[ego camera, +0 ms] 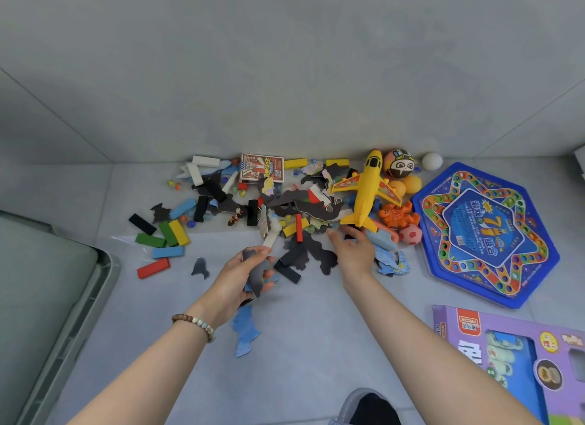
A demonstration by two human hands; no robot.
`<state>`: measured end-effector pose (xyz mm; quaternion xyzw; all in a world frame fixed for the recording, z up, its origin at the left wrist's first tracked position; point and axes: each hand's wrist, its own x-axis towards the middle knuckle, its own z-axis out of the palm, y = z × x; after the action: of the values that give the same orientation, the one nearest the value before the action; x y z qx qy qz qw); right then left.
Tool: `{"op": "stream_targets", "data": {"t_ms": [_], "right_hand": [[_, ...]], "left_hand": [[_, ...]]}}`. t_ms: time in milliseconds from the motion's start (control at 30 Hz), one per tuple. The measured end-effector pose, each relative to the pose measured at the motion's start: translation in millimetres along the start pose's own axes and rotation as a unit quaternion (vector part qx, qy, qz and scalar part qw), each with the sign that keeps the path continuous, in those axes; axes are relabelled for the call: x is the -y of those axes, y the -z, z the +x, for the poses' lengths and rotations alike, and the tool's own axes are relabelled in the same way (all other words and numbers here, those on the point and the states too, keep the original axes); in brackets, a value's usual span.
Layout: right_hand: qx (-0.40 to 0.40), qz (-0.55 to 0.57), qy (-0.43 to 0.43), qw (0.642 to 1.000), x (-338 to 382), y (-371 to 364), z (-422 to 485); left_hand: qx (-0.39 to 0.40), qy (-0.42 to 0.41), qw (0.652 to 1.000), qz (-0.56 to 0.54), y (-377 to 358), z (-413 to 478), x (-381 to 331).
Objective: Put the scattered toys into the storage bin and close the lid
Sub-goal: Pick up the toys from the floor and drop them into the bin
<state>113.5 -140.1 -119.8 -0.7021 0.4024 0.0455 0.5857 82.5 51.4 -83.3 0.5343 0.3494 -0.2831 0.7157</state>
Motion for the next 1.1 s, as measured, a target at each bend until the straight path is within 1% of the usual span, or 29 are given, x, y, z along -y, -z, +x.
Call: {"op": "stream_targets", "data": {"t_ms": [167, 367, 433, 467, 500, 567, 600, 633, 700, 733, 833, 933, 1033, 1100], "right_hand": [[-0.03, -0.005, -0.012, 0.999, 9, -11, 9], [-0.007, -0.083, 0.042, 0.996, 8, -12, 11], [0.014, -0.085, 0.043, 0.995, 9, -8, 6], [0.046, -0.057, 0.028, 0.997, 8, -5, 5], [0.093, 0.005, -0.009, 0.996, 9, -2, 2], [0.18, 0.158, -0.093, 0.967, 14, 6, -5], [0.199, 0.189, -0.108, 0.955, 14, 9, -5], [0.203, 0.179, -0.108, 0.957, 15, 10, -6], [0.194, 0.069, -0.071, 0.976, 16, 10, -6], [0.194, 0.04, -0.058, 0.978, 16, 8, -5], [0.201, 0.053, -0.052, 0.977, 19, 2, -4], [0.187, -0.027, 0.039, 0.981, 17, -3, -1], [0.184, -0.119, 0.123, 0.968, 15, -6, 3], [0.18, -0.173, 0.15, 0.957, 15, -8, 7]], "left_hand": [[-0.005, 0.002, 1.0, 0.001, -1, 2, -1], [-0.005, 0.003, 1.0, 0.0, -1, 4, -1], [-0.01, 0.005, 1.0, -0.003, -1, 3, -1], [-0.008, 0.005, 1.0, -0.003, -1, 3, -1], [-0.005, 0.005, 1.0, -0.004, -1, 3, -1], [0.0, 0.004, 1.0, -0.003, -1, 2, -1], [-0.001, 0.002, 1.0, 0.001, -1, 2, -2], [-0.005, -0.001, 1.0, 0.006, -2, 2, -2], [-0.017, -0.012, 0.999, 0.032, -3, 3, -2], [-0.019, -0.021, 0.998, 0.049, -3, 3, -1], [-0.012, -0.045, 0.996, 0.081, -7, 6, 1], [-0.014, -0.053, 0.991, 0.119, -11, 10, 1], [-0.001, -0.068, 0.986, 0.154, -12, 15, 2], [0.005, -0.082, 0.981, 0.178, -15, 16, 3]]}}
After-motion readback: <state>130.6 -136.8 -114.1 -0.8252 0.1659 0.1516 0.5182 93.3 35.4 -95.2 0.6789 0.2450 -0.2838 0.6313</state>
